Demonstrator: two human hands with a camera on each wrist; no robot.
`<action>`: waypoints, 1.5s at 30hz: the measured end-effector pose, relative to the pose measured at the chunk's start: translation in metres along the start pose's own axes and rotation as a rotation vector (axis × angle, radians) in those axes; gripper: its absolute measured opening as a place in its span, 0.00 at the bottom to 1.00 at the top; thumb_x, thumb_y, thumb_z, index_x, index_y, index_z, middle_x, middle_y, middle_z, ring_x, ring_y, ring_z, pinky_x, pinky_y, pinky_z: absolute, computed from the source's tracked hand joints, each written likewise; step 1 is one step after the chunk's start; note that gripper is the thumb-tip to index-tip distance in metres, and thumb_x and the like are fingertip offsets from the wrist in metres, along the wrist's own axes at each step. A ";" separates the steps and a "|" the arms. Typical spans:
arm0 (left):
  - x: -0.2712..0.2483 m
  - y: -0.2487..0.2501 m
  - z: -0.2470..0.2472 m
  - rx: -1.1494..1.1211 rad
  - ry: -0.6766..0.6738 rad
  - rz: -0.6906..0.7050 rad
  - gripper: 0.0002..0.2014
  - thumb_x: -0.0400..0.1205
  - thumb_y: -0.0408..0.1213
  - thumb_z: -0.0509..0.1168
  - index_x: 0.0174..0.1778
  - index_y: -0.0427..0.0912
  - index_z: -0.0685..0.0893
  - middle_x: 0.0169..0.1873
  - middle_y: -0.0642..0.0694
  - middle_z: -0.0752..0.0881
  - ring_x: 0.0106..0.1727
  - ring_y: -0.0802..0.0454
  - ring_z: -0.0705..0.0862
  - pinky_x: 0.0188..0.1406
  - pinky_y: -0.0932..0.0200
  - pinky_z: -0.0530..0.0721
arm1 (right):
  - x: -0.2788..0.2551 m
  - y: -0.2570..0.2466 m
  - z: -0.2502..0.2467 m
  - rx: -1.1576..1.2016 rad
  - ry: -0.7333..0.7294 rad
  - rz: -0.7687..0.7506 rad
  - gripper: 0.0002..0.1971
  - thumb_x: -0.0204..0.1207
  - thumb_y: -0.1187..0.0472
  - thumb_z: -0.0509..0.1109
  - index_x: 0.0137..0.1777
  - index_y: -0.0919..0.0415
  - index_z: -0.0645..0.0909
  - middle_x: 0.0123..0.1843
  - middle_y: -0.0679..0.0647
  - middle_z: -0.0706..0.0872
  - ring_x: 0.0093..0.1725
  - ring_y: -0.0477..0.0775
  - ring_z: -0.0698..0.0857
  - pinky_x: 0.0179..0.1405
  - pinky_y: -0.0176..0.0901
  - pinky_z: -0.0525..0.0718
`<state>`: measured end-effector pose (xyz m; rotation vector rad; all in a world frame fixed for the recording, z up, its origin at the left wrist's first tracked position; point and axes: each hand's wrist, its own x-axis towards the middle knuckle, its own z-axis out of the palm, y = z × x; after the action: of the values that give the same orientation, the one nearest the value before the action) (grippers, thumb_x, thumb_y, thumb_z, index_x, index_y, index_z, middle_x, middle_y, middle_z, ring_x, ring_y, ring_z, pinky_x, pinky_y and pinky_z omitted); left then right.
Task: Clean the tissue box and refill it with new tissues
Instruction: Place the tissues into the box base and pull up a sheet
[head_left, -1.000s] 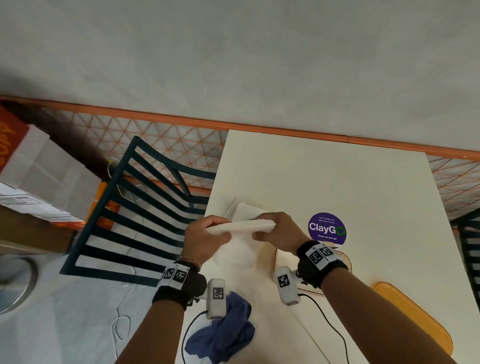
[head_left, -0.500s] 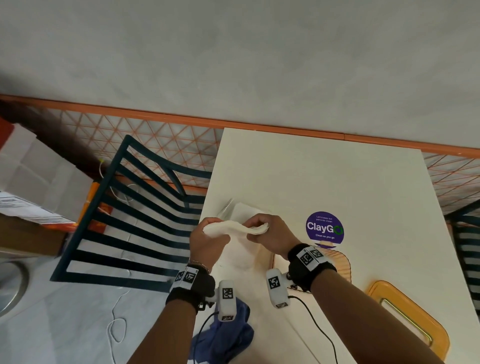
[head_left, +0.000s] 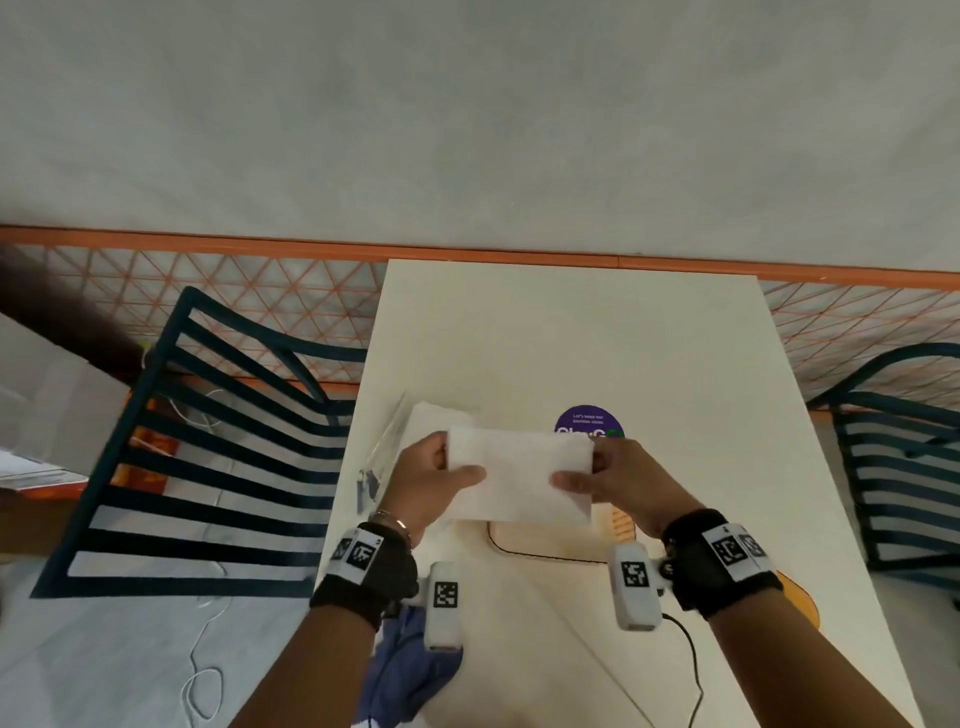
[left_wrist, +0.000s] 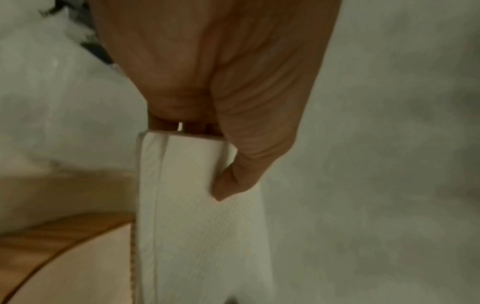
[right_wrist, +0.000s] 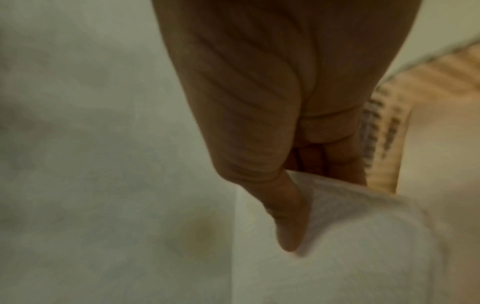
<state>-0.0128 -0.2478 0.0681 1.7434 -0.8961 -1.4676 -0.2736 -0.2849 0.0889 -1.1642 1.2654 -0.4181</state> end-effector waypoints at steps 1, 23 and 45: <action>0.001 -0.002 0.014 0.039 0.005 -0.006 0.16 0.71 0.32 0.80 0.53 0.49 0.89 0.47 0.51 0.95 0.51 0.50 0.93 0.58 0.41 0.91 | -0.004 0.010 -0.009 -0.036 0.051 0.040 0.13 0.71 0.64 0.83 0.55 0.59 0.90 0.49 0.55 0.95 0.50 0.57 0.94 0.55 0.55 0.92; -0.012 -0.013 0.088 0.976 0.273 0.166 0.18 0.82 0.47 0.69 0.69 0.53 0.83 0.60 0.53 0.90 0.61 0.49 0.87 0.55 0.55 0.83 | -0.001 0.051 -0.008 -0.959 0.357 0.182 0.18 0.71 0.56 0.81 0.60 0.60 0.86 0.52 0.54 0.90 0.47 0.52 0.88 0.42 0.34 0.79; 0.039 -0.040 -0.009 0.880 0.436 -0.153 0.46 0.67 0.59 0.80 0.77 0.41 0.73 0.71 0.41 0.81 0.72 0.40 0.80 0.72 0.43 0.78 | 0.012 0.023 0.035 -0.901 0.376 -0.159 0.25 0.66 0.53 0.85 0.64 0.49 0.84 0.63 0.48 0.85 0.66 0.53 0.80 0.57 0.45 0.83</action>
<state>0.0040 -0.2589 0.0146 2.6713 -1.2828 -0.7176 -0.2458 -0.2695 0.0587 -2.0179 1.7707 -0.1710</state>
